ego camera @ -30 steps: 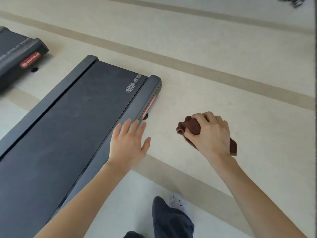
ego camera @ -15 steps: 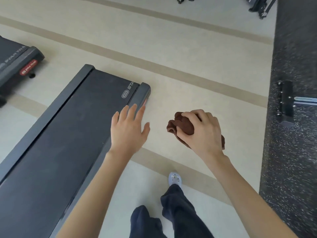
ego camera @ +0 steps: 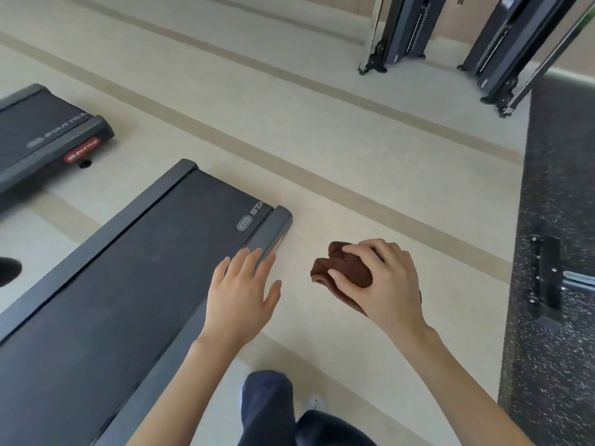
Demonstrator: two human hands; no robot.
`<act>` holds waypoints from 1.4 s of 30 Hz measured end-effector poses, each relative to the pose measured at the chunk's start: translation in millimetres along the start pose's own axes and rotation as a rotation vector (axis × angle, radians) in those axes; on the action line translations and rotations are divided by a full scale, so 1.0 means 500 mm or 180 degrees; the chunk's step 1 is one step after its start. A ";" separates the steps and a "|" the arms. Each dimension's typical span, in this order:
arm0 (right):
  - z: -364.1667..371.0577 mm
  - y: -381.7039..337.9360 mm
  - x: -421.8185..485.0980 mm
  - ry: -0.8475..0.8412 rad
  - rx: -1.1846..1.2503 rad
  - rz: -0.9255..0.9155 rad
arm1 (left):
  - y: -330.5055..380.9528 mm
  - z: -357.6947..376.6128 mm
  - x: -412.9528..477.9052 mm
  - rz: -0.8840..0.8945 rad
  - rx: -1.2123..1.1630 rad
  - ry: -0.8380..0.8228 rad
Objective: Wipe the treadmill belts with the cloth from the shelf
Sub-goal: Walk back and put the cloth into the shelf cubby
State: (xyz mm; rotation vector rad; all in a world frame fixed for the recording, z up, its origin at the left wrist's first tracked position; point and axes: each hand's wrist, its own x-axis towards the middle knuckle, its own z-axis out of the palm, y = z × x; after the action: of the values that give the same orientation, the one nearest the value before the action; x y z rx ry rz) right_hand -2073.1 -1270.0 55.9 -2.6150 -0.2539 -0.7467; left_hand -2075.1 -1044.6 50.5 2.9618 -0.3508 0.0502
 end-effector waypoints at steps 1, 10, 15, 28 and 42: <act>0.013 0.002 0.024 -0.0014 0.0038 0.0037 | -0.012 0.001 0.021 0.0002 -0.0010 -0.0015; 0.128 -0.009 0.221 0.0342 0.0070 0.0504 | -0.122 -0.015 0.267 0.0438 0.0002 0.0139; 0.161 0.020 0.312 0.0375 -0.0094 0.0708 | -0.126 -0.029 0.407 0.0724 -0.0182 0.0291; 0.294 0.308 0.543 -0.0026 -0.0369 0.0379 | -0.048 0.067 0.747 0.0559 0.0080 -0.0040; 0.383 0.598 0.909 -0.0392 0.0075 0.0201 | 0.068 0.099 1.142 0.0004 -0.0103 0.0127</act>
State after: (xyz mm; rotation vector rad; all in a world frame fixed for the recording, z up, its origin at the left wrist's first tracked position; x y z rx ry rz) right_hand -1518.5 -1428.9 53.2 -2.6371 -0.2130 -0.5590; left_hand -1527.2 -1216.1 36.2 2.9241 -0.3448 0.1024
